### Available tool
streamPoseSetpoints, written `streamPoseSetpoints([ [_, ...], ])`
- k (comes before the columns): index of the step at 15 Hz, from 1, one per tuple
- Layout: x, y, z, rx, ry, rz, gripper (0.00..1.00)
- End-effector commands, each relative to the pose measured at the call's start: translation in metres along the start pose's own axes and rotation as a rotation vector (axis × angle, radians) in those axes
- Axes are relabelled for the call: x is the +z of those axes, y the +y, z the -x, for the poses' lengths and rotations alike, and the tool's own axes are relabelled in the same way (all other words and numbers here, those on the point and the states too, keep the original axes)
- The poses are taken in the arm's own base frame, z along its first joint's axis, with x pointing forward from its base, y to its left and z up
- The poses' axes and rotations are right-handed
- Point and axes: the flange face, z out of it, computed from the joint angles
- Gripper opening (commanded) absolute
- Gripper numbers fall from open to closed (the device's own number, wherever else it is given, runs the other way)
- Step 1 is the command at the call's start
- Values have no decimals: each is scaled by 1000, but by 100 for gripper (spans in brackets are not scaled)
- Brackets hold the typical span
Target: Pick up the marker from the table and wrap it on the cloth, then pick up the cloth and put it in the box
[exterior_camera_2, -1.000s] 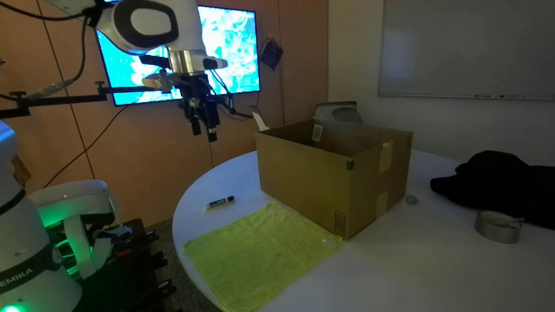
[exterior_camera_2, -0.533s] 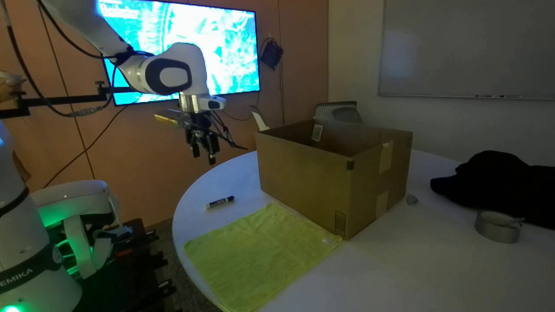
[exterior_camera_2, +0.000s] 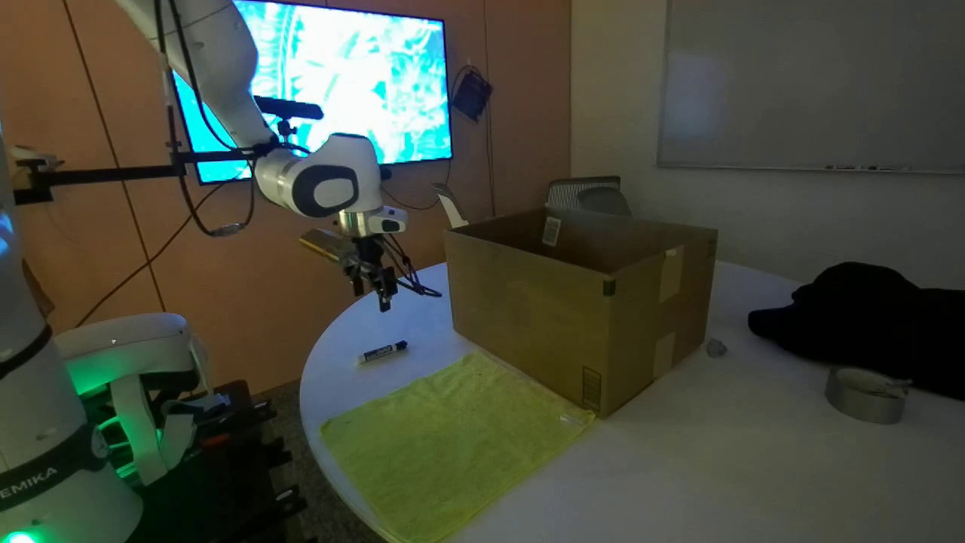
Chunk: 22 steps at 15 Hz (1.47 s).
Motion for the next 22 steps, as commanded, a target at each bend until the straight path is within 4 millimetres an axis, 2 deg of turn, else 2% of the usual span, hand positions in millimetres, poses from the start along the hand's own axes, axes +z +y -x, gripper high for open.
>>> streamPoseSetpoints([
  [1,33,-16,-19,0,-14,-47,100],
  [4,49,-22,-17,-22,-73,-43,100],
  [14,104,-46,-9,-29,-80,-35,100],
  [22,138,-46,-18,-3,-97,7,100],
])
